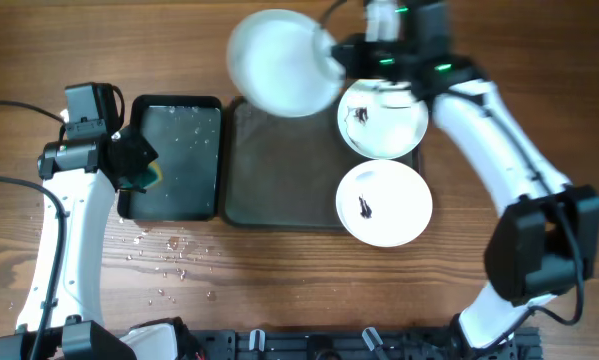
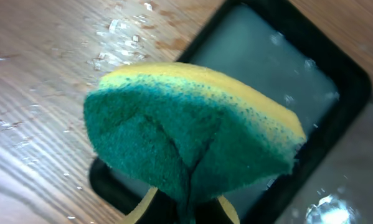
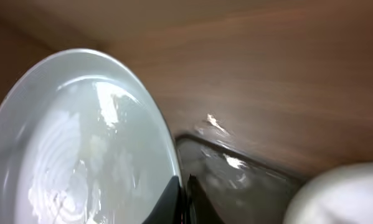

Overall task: Clean dirty plates on tray and stack at the side
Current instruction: 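Lift the cleaned plate with the right gripper and carry it right, then lower the plate onto the table at the right side and release, then move the right gripper back toward the upper stained plate, then grasp the upper plate rim with the right gripper and drag it left, then bring the sponge with the left gripper over the held plate, then scrub the plate with the sponge while the right gripper holds it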

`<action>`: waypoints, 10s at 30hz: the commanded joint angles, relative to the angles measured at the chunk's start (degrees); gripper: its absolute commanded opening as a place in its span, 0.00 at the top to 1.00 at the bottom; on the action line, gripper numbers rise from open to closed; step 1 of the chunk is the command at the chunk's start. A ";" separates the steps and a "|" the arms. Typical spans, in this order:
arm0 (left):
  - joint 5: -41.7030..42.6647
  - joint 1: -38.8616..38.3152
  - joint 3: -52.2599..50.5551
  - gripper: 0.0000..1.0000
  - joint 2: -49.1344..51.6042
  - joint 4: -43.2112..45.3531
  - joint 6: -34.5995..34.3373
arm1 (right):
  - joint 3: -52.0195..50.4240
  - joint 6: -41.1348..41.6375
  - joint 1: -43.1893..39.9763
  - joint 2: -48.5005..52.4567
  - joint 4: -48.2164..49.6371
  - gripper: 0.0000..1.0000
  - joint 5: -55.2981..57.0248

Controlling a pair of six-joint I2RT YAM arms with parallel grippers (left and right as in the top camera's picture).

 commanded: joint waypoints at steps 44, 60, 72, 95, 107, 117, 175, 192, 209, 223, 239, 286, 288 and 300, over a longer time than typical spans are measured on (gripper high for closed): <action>4.00 0.24 -0.07 0.96 0.02 1.25 3.30 | -17.77 -28.13 -14.32 -0.90 -23.96 0.80 18.88; 4.22 0.24 -0.07 0.96 0.02 1.46 3.30 | -24.00 -28.92 -12.37 -0.90 -12.11 0.80 22.40; 4.22 0.24 -0.07 0.96 0.02 1.70 3.30 | -29.33 -28.17 -12.31 -0.85 -5.27 0.94 21.16; 4.22 0.24 -0.07 0.96 0.02 1.68 3.30 | -29.33 -31.78 -12.31 -0.85 -4.70 0.96 15.32; 4.22 0.24 -0.07 0.96 0.02 1.68 3.28 | -29.33 -30.75 -11.34 -0.85 -4.50 0.96 13.62; 4.22 0.24 -0.07 0.96 0.02 1.68 3.30 | -25.90 -27.65 -11.37 -2.54 -8.81 0.68 13.44; 8.24 -4.02 -0.07 0.96 0.02 6.12 6.56 | -20.94 -4.76 4.59 3.85 1.49 0.95 13.35; 8.26 -5.88 -0.07 0.96 0.02 6.16 6.75 | -13.35 -23.41 6.97 1.22 -5.01 0.63 18.91; 8.26 -5.88 -0.07 0.96 0.02 5.84 6.75 | -13.38 -23.21 12.11 9.09 -1.66 0.91 23.45; 8.04 -10.27 -0.07 0.96 0.02 10.38 12.37 | -13.38 0.92 12.50 3.41 -11.10 0.96 22.80; 8.76 -11.89 9.55 0.96 5.18 4.94 14.88 | -16.11 1.40 16.61 3.58 -6.69 0.65 26.84; 16.31 -28.72 9.42 0.96 24.37 16.11 -2.97 | -19.76 -4.94 13.70 3.61 -2.67 0.91 20.94; 15.58 -28.72 9.42 0.96 24.37 16.02 -2.95 | -19.76 -4.92 13.70 3.61 -2.56 0.96 20.87; 13.27 -28.74 8.24 0.96 24.59 14.91 -2.99 | -19.76 -1.77 13.70 3.61 -2.27 0.96 21.40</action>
